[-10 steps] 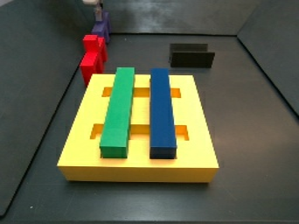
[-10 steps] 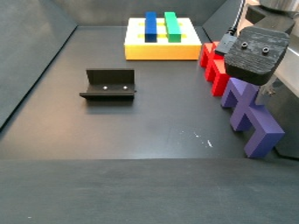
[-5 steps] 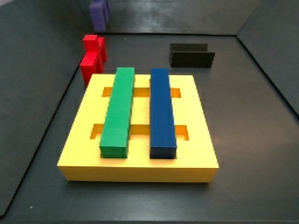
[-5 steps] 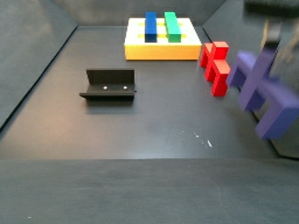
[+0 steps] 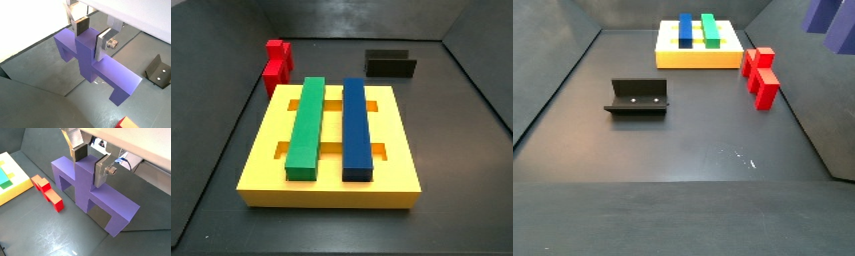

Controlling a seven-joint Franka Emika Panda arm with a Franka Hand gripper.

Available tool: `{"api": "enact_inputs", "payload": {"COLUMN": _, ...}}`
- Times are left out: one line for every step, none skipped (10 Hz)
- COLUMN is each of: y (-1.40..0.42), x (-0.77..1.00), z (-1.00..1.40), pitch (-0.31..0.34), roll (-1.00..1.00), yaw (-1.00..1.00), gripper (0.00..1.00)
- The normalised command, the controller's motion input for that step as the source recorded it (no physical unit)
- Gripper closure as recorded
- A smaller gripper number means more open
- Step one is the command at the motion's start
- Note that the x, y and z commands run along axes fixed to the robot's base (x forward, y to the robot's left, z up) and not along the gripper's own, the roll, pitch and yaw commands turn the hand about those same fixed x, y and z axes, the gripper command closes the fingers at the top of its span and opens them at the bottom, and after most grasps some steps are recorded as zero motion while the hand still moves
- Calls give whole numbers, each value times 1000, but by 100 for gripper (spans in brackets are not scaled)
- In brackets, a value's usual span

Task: Pick up the purple object. Move up. Move to above the board. Insert the purple object.
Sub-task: Move to above the board.

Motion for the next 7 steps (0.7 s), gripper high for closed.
{"api": "enact_inputs", "payload": {"y": -1400, "x": 594, "z": 150, "pitch": 32, "roll": -8, "yaw": 1000, "gripper": 100}}
{"api": "enact_inputs", "payload": {"y": -1400, "x": 588, "z": 140, "pitch": 33, "roll": -4, "yaw": 1000, "gripper": 100}}
{"api": "enact_inputs", "payload": {"y": -1400, "x": 593, "z": 140, "pitch": 40, "roll": 1, "yaw": 1000, "gripper": 100}}
{"api": "enact_inputs", "payload": {"y": -1400, "x": 605, "z": 146, "pitch": 40, "roll": -12, "yaw": 1000, "gripper": 100}}
{"api": "enact_inputs", "payload": {"y": -1400, "x": 616, "z": 146, "pitch": 46, "roll": -8, "yaw": 1000, "gripper": 100}}
{"api": "enact_inputs", "payload": {"y": -1400, "x": 623, "z": 144, "pitch": 53, "roll": -2, "yaw": 1000, "gripper": 100}}
{"api": "enact_inputs", "payload": {"y": -1400, "x": 642, "z": 148, "pitch": 60, "roll": -7, "yaw": 1000, "gripper": 100}}
